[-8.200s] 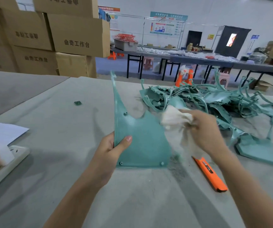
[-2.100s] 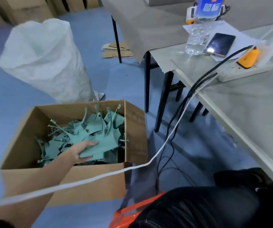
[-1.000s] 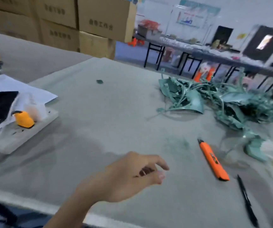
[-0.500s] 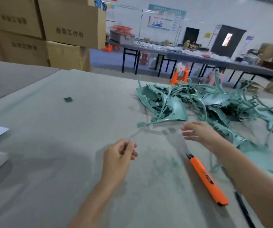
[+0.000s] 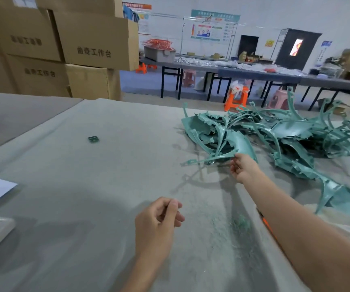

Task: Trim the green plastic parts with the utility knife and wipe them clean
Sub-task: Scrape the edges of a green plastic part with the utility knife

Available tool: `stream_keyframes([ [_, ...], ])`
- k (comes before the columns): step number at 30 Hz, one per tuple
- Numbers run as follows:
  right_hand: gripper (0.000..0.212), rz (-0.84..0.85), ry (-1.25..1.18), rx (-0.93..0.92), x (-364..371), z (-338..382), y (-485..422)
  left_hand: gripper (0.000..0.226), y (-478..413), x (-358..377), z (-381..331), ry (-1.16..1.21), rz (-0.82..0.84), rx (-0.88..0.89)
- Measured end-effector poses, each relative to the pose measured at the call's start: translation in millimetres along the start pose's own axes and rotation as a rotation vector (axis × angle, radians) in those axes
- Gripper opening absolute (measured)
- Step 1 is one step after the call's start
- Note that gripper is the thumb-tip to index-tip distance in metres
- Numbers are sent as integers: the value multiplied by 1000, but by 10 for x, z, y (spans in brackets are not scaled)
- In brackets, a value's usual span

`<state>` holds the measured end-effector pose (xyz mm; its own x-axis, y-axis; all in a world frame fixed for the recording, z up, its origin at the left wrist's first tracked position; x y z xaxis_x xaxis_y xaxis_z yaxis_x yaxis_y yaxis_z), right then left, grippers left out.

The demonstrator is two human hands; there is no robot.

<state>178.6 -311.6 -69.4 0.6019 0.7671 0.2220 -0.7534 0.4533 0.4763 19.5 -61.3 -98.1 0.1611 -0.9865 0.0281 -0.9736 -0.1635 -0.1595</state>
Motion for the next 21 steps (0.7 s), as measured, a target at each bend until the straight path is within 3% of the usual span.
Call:
stream_keyframes([
  [7,14,68,-31,-127,-185,54,176,28,-14,27,33,-45,-10,55],
  [11,4,142,40,-215,-298,56,487,9,20,25,2,-171,-122,183],
  [15,13,313,203,-382,-349,-66,996,21,8,-11,-43,-196,-120,250],
  [17,19,422,291,-456,-355,-179,1296,12,-21,-29,-48,-151,-28,182],
  [21,15,557,363,-523,-340,-414,1763,35,-2,15,-95,125,405,-91],
])
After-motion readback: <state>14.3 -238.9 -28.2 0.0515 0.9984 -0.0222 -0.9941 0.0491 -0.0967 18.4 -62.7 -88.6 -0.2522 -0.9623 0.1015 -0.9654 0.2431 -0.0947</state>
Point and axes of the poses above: each hand's wrist, its own y-axis away from the middle knuckle, its own x-axis out of the palm, z = x × y, the point moved 1 cm from there along -y, towards the middle knuckle, and after that the axes turned 3 degrees about y, right-handed, at the moved point
